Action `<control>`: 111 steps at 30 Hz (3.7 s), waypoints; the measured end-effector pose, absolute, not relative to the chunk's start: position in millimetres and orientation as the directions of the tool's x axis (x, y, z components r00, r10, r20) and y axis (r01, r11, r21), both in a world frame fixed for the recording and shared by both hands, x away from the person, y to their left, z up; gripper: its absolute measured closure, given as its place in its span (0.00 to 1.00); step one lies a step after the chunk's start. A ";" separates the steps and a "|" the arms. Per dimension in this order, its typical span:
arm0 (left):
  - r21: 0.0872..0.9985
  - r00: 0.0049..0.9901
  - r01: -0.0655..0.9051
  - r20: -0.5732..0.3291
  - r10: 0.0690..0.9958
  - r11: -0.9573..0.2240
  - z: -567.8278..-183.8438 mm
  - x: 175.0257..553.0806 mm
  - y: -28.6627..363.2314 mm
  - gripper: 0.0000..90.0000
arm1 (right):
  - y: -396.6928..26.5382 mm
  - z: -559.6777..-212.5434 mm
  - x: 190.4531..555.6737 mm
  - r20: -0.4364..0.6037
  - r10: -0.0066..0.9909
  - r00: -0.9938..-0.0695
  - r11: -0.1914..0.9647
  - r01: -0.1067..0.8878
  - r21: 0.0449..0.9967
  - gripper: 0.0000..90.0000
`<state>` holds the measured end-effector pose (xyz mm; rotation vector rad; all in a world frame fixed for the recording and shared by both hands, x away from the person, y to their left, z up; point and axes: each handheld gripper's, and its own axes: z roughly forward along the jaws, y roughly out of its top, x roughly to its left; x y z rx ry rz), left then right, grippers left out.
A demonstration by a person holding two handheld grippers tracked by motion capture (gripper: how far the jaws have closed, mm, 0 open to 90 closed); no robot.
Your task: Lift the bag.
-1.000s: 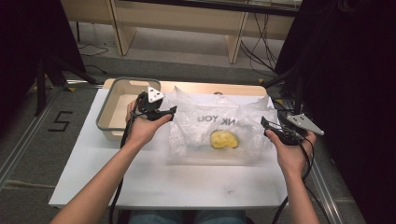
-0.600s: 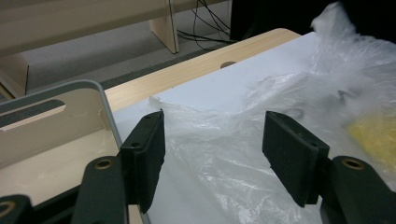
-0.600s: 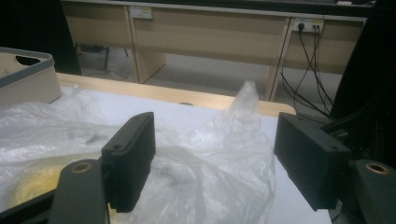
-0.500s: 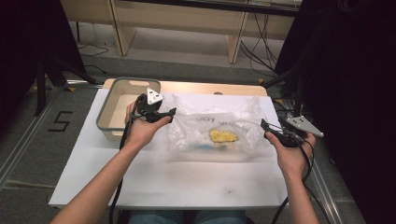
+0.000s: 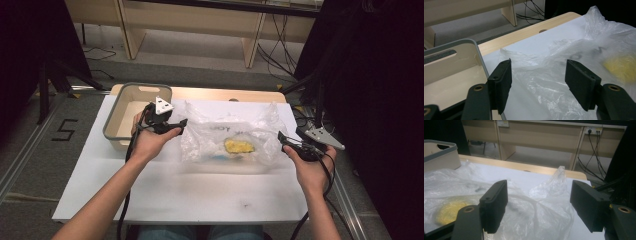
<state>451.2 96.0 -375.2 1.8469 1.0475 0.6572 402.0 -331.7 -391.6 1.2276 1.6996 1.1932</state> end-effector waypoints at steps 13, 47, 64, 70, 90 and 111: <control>0.874 0.519 0.405 0.024 0.855 -0.270 -374.8 442.4 105.4 0.41 | -334.6 -394.3 396.0 -0.028 0.944 -0.329 0.134 0.304 0.943 0.36; 0.841 0.593 0.418 0.033 0.804 -0.343 -382.7 411.3 128.3 0.39 | -340.2 -399.6 373.9 -0.021 0.909 -0.417 0.177 0.339 0.924 0.37; 0.836 0.620 0.414 0.031 0.784 -0.360 -404.5 391.1 139.2 0.38 | -334.6 -413.1 362.0 -0.003 0.888 -0.461 0.201 0.381 0.902 0.36; 0.833 0.632 0.410 0.034 0.774 -0.371 -413.6 383.9 142.5 0.38 | -336.1 -417.2 355.3 0.005 0.882 -0.470 0.204 0.393 0.897 0.36; 0.826 0.636 0.415 0.036 0.771 -0.381 -437.6 366.2 152.3 0.35 | -342.1 -439.6 336.5 0.034 0.879 -0.475 0.207 0.444 0.872 0.36; 0.831 0.608 0.433 0.016 0.794 -0.349 -457.8 351.8 167.9 0.32 | -349.3 -449.9 330.9 0.040 0.886 -0.463 0.196 0.451 0.871 0.36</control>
